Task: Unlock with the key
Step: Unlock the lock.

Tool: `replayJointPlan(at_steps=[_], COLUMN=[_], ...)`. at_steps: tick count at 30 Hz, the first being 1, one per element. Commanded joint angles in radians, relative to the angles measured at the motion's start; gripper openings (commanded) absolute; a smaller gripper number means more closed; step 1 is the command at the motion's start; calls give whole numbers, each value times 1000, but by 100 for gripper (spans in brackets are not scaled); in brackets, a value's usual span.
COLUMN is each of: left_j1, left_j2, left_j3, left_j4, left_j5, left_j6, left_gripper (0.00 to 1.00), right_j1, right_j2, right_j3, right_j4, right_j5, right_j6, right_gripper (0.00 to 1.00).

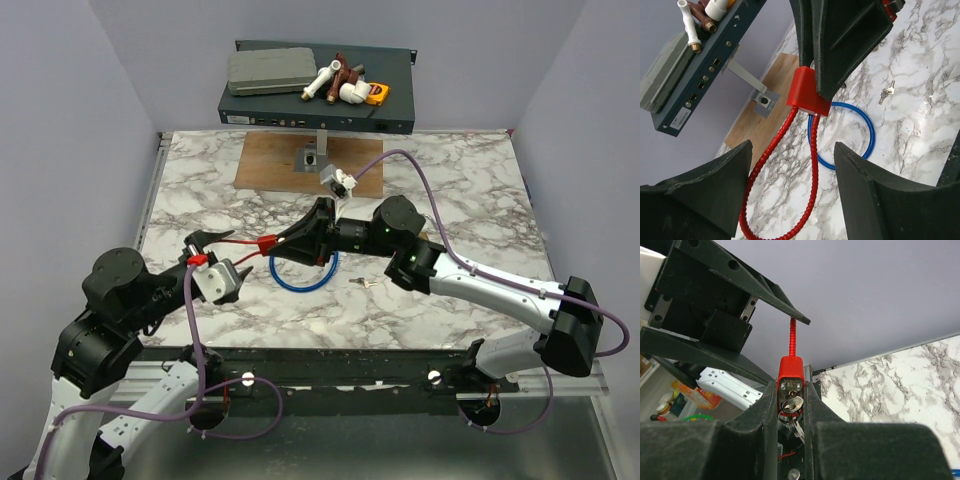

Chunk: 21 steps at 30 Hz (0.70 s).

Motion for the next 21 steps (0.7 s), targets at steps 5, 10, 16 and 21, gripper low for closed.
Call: replayJointPlan(at_steps=[5, 10, 16, 21], left_j1=[1, 1, -4, -18], left_j2=[-14, 0, 5, 4], left_j3=[52, 69, 25, -22], left_j4=[-38, -92, -118, 23], left_j5=[139, 182, 161, -17], left_j6=[9, 39, 96, 93], left_gripper=[70, 69, 55, 59], right_j1=[-1, -2, -1, 0], right_j2=[19, 14, 10, 19], right_j3=[32, 31, 34, 37], right_j4=[34, 38, 60, 80], right_j5=[63, 73, 55, 19], right_j6=[-2, -4, 1, 18], right_gripper=[1, 1, 1, 1])
